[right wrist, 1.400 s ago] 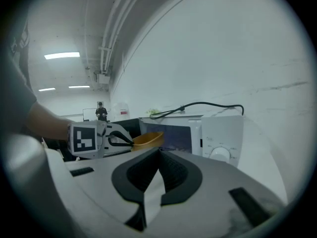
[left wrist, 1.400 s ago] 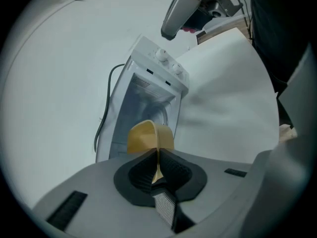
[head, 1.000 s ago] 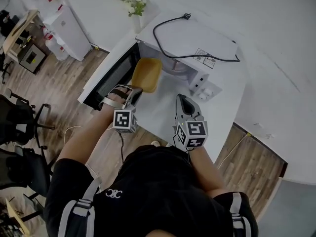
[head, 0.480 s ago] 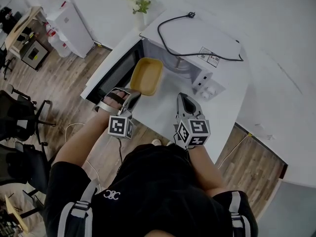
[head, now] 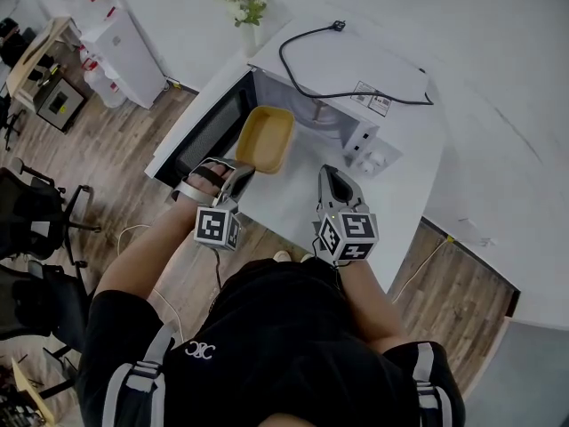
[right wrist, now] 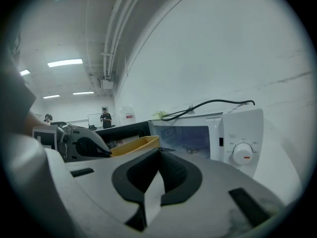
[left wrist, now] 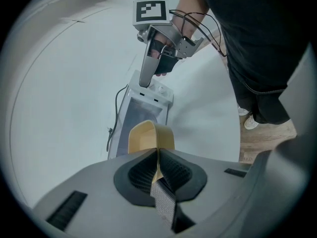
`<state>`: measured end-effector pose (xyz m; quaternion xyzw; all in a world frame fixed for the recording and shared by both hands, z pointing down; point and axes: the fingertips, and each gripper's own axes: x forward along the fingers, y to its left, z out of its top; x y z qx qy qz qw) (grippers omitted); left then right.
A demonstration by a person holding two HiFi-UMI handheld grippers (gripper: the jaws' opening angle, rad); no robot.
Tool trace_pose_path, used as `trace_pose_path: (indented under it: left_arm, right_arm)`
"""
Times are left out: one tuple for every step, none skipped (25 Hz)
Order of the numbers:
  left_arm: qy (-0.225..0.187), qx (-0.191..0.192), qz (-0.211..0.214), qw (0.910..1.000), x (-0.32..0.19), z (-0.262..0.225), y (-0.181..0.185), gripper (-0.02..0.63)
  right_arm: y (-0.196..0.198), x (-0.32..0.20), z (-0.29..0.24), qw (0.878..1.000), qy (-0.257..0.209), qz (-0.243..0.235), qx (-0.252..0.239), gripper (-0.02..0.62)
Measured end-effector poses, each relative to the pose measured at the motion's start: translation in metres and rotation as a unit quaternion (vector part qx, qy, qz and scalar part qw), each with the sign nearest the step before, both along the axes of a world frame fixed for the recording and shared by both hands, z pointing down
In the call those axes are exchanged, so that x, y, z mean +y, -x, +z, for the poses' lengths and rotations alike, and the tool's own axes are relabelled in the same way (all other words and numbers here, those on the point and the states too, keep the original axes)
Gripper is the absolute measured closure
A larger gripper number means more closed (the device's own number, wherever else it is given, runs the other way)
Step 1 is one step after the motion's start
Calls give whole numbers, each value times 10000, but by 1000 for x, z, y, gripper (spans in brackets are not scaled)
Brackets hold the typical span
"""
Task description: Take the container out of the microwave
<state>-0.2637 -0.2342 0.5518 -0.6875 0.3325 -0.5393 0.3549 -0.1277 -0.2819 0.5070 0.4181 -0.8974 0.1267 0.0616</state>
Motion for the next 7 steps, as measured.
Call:
trace_pose_path:
  left_arm:
    - [-16, 2, -9, 10000, -1, -1, 0, 571]
    - [-25, 3, -18, 10000, -2, -2, -1, 571]
    - [-27, 2, -25, 10000, -2, -2, -1, 571]
    - [-26, -1, -25, 10000, -2, -3, -2, 571]
    - [-29, -12, -20, 10000, -2, -3, -3, 571]
    - [-37, -28, -11, 10000, -2, -4, -4, 571]
    - [-47, -47, -1, 10000, -2, -5, -4, 571]
  right_arm:
    - [0, 0, 0, 10000, -2, 4, -4, 592]
    - [0, 1, 0, 10000, -5, 6, -4, 592]
    - [0, 1, 0, 10000, -6, 6, -1, 592]
    - [-1, 2, 0, 10000, -5, 6, 4, 592]
    - [-1, 3, 1, 10000, -2, 7, 9, 592]
    - [-1, 4, 1, 10000, 1, 9, 14, 592]
    - [-2, 5, 1, 10000, 5, 11, 17, 592]
